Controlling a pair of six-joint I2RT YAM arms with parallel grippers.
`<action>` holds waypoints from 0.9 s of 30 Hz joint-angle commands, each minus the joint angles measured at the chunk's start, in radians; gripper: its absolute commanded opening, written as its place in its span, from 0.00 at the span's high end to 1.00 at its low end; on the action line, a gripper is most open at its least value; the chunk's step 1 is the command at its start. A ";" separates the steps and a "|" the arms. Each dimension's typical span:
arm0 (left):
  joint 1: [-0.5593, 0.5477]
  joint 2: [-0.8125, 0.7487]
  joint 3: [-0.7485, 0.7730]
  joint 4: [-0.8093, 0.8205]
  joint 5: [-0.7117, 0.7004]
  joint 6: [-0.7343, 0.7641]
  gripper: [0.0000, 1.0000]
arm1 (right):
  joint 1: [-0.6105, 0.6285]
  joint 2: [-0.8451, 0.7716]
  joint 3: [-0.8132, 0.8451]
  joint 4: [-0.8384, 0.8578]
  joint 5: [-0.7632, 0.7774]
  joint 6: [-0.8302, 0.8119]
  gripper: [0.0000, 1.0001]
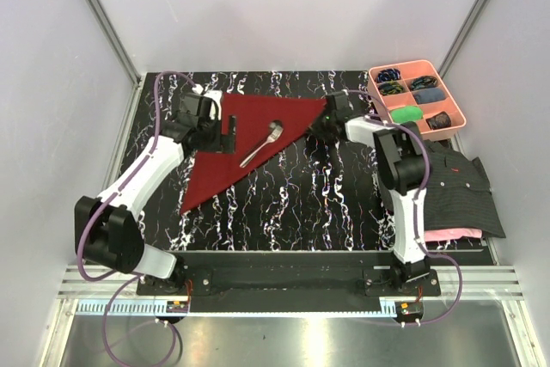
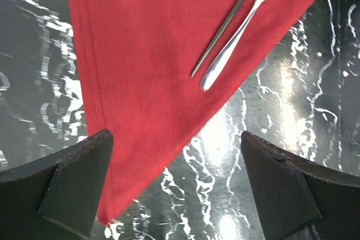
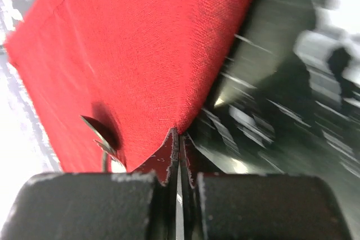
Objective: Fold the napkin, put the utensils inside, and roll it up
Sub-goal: Move the napkin to the center of the board.
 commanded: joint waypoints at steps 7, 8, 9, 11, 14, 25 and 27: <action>-0.011 -0.058 -0.211 0.124 0.059 -0.163 0.01 | -0.051 -0.269 -0.293 -0.018 0.092 -0.093 1.00; -0.011 -0.079 -0.230 0.129 0.047 -0.174 0.01 | -0.051 -0.274 -0.296 -0.017 0.077 -0.095 0.94; -0.010 -0.090 -0.248 0.137 0.036 -0.200 0.01 | -0.051 -0.280 -0.293 -0.018 0.039 -0.095 0.89; -0.001 -0.121 -0.302 0.164 0.041 -0.229 0.01 | -0.051 -0.288 -0.279 -0.018 0.005 -0.096 0.80; 0.041 -0.158 -0.374 0.220 0.112 -0.295 0.01 | -0.058 -0.323 -0.265 -0.029 -0.029 -0.111 0.56; 0.229 -0.275 -0.613 0.404 0.219 -0.502 0.01 | -0.274 -0.439 -0.300 -0.109 -0.060 -0.251 0.40; 0.258 -0.264 -0.628 0.434 0.255 -0.525 0.01 | -0.300 -0.413 -0.285 -0.109 -0.058 -0.269 0.39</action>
